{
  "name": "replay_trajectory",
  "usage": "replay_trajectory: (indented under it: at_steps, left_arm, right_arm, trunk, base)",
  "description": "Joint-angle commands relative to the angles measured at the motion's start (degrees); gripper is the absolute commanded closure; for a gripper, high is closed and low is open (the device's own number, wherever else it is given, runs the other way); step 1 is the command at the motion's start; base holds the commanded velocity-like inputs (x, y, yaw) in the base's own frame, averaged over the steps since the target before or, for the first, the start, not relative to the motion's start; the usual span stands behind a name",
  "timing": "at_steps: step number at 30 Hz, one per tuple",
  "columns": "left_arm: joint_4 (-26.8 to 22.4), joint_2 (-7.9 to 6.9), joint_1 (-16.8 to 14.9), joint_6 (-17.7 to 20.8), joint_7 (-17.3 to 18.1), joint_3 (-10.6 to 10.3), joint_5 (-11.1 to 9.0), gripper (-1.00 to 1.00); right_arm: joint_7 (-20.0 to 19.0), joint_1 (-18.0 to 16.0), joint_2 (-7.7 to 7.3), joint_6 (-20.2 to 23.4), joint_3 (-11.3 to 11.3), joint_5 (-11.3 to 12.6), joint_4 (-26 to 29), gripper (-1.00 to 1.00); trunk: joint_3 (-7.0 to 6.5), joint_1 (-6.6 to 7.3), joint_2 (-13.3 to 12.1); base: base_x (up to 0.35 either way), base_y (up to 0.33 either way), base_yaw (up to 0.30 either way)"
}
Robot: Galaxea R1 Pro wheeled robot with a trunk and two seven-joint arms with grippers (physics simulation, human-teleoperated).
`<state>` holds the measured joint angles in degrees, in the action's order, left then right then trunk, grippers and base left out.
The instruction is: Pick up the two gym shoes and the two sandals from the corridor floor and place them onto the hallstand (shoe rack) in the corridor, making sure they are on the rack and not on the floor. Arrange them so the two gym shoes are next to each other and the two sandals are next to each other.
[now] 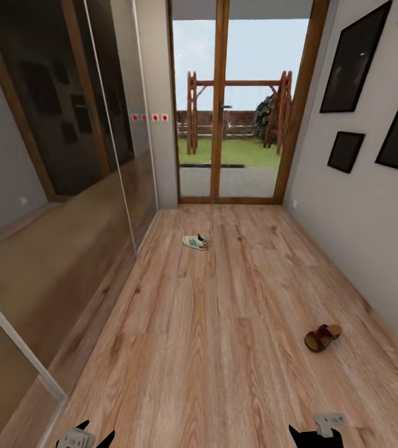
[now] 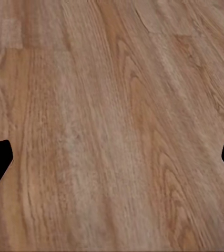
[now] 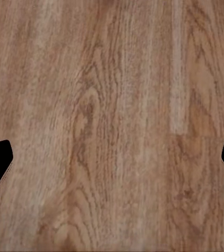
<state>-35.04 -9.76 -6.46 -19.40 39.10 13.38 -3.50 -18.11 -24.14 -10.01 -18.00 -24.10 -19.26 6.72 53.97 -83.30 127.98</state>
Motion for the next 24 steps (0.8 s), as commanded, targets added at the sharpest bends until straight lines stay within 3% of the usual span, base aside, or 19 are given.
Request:
replay_trajectory:
  at_steps: [1, 24]
  left_arm:
    - [0.06, 0.01, -0.04, 0.07, 0.45, 0.13, -0.36, -1.0]
    - [0.11, 0.01, -0.04, 0.07, 0.45, 0.07, -0.36, -1.0]
  right_arm:
    - [-0.26, -0.03, 0.0, -0.18, -0.5, -0.42, -0.04, -1.0]
    - [-0.26, -0.03, 0.0, -0.18, -0.48, -0.42, -0.04, -1.0]
  trunk:
    - [0.05, -0.02, 0.02]
    - [0.05, -0.02, 0.02]
  base:
    - [0.337, 0.0, 0.0]
    - [0.337, 0.0, 0.0]
